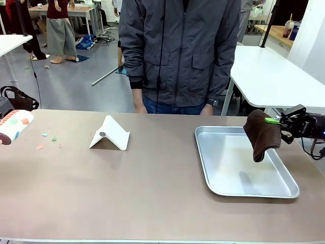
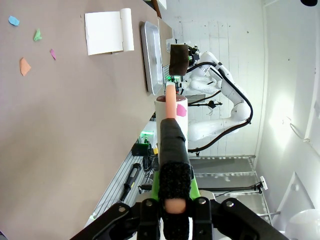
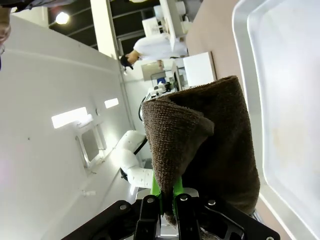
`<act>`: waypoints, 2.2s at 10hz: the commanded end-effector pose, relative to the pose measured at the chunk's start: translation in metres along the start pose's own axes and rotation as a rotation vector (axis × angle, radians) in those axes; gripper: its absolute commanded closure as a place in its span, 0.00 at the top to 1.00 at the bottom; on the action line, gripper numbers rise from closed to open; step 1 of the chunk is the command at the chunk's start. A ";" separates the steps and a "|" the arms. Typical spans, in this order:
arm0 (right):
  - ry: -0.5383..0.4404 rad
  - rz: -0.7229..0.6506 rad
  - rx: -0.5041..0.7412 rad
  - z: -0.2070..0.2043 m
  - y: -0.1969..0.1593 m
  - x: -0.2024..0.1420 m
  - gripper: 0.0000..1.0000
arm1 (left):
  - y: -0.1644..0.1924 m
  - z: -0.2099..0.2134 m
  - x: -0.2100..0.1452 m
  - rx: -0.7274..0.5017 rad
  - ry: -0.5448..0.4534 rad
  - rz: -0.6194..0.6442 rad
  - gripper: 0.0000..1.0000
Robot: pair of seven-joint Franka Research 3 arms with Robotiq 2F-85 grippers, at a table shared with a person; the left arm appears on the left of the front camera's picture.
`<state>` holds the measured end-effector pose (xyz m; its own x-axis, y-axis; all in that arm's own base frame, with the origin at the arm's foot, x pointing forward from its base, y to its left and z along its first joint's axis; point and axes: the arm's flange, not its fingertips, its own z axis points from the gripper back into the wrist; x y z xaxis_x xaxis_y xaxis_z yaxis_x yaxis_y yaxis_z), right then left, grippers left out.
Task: Clean the surface of the table.
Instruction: If a person points to the right, clean the right side of the table with your right hand, and if they point to the left, clean the left side with your left hand, then clean the area not pointed to by the person.
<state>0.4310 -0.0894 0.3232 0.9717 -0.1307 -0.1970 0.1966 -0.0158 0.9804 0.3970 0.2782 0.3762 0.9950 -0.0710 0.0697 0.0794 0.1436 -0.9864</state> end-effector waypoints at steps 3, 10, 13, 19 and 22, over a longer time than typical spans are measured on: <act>0.003 0.004 0.003 -0.002 0.002 -0.002 0.00 | -0.005 -0.002 -0.002 -0.004 0.004 -0.014 0.00; 0.003 0.004 0.003 -0.002 0.002 -0.002 0.00 | -0.005 -0.002 -0.002 -0.004 0.004 -0.014 0.00; 0.003 0.004 0.003 -0.002 0.002 -0.002 0.00 | -0.005 -0.002 -0.002 -0.004 0.004 -0.014 0.00; 0.003 0.004 0.003 -0.002 0.002 -0.002 0.00 | -0.018 0.000 -0.013 0.244 -0.136 -0.072 0.22; 0.003 0.004 0.003 -0.002 0.002 -0.002 0.00 | -0.015 0.011 -0.020 0.386 -0.241 0.027 0.22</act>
<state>0.4310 -0.0892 0.3231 0.9717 -0.1302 -0.1971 0.1968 -0.0158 0.9803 0.3851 0.3032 0.3959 0.9784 0.1155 0.1715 0.0980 0.4713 -0.8765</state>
